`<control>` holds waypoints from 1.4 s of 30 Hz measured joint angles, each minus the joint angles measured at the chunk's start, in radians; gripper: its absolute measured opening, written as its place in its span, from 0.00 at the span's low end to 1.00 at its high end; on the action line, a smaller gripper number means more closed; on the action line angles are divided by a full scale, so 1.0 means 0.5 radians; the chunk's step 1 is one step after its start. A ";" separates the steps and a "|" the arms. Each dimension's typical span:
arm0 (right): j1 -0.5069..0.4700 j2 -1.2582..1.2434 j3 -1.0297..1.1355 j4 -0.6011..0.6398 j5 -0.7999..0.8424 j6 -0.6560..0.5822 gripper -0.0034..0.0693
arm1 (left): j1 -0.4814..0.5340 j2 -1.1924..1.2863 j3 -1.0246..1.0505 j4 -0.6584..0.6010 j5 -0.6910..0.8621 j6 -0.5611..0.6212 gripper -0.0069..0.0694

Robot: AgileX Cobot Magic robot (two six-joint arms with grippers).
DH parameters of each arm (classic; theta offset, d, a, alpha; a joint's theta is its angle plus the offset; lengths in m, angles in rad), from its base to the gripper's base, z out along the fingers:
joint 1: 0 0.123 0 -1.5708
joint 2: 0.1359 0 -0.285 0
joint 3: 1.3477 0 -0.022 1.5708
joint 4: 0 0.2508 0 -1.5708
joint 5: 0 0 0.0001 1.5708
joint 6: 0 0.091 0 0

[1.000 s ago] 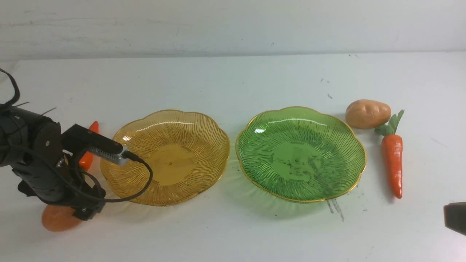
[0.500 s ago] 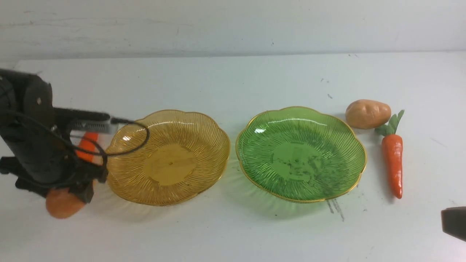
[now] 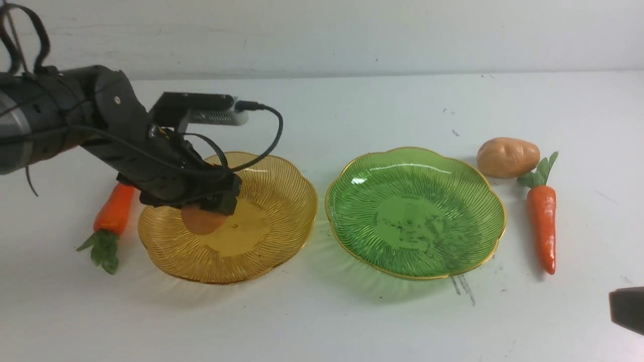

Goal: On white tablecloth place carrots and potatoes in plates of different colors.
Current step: 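Put the potatoes from the left side into the left plate with the left gripper, then pick up the carrot from the table and place it on the green plate with the left gripper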

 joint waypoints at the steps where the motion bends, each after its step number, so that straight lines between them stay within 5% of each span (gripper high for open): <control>1: 0.000 0.000 0.000 0.000 0.001 0.000 0.03 | 0.000 0.000 -0.026 0.014 0.019 -0.003 0.99; 7: 0.000 0.000 0.000 0.000 0.004 0.000 0.03 | 0.031 0.000 -0.201 0.234 0.176 -0.191 0.90; 9: 0.000 0.000 0.000 0.000 0.004 0.000 0.03 | 0.076 0.000 -0.265 0.303 0.235 -0.303 0.78; 15: 0.000 0.000 0.000 0.000 0.029 0.000 0.03 | 0.358 0.000 -0.352 0.430 0.324 -0.356 0.19; 19: 0.000 0.000 0.000 0.000 0.057 0.000 0.03 | 0.579 0.044 -0.354 0.425 0.315 -0.171 0.10; 26: 0.000 0.000 0.000 0.000 0.059 0.000 0.03 | 0.628 0.193 -0.354 0.358 0.191 -0.023 0.28; 36: 0.000 0.000 0.000 0.000 0.068 0.000 0.03 | 0.609 0.417 -0.354 0.310 -0.068 0.006 0.85; 42: 0.000 0.000 0.000 0.000 0.072 0.032 0.03 | 0.609 0.525 -0.354 0.310 -0.109 0.006 0.91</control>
